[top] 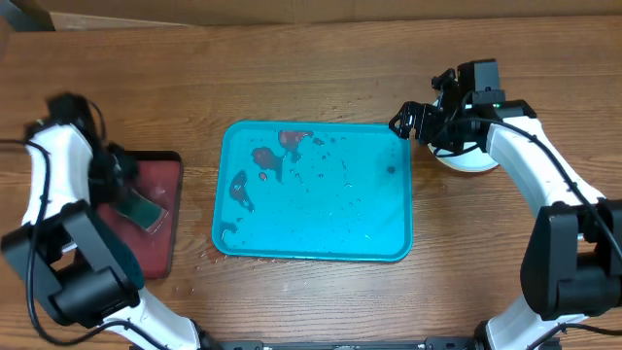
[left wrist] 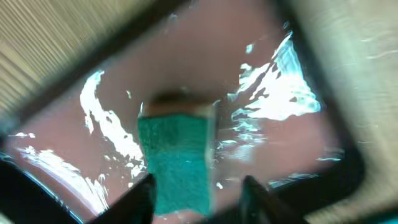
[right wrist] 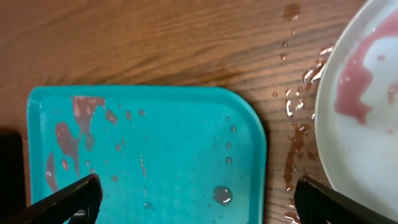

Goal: Clean dirty plates on tray and stack at the side

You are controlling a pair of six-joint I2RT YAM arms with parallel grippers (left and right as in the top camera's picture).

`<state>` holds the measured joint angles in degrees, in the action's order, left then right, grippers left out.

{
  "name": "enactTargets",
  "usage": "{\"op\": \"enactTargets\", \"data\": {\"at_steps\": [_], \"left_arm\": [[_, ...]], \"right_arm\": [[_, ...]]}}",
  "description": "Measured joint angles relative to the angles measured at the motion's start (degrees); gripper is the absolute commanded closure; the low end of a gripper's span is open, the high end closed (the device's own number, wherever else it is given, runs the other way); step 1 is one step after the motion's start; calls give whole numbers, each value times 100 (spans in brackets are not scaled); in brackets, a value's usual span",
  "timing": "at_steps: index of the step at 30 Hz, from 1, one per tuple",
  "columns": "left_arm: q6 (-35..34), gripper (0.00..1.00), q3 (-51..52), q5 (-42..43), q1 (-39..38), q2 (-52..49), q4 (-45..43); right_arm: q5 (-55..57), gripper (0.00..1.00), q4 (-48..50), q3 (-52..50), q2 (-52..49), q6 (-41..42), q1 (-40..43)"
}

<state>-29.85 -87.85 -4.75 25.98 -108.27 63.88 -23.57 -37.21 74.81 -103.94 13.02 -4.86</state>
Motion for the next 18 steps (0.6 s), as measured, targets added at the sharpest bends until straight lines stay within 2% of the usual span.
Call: {"op": "enactTargets", "data": {"at_steps": [1, 2, 5, 10, 18], "left_arm": [[22, 9, -219, 17, 0, 96, 90], [37, 0, -413, 44, 0, 240, 151], [46, 0, -846, 175, 0, 968, 247], [44, 0, -1014, 358, 0, 2332, 487], [-20, 0, -981, 372, -2, 3244, 1088]], "right_arm": [[0, 0, -15, 22, 50, 13, 0], [4, 0, -50, 33, 131, 24, 0], [2, 0, -192, 46, 509, 31, 0], [35, 0, -404, 138, 1255, 46, 0], [420, 0, -1316, 142, 2481, 0, 0]]}}
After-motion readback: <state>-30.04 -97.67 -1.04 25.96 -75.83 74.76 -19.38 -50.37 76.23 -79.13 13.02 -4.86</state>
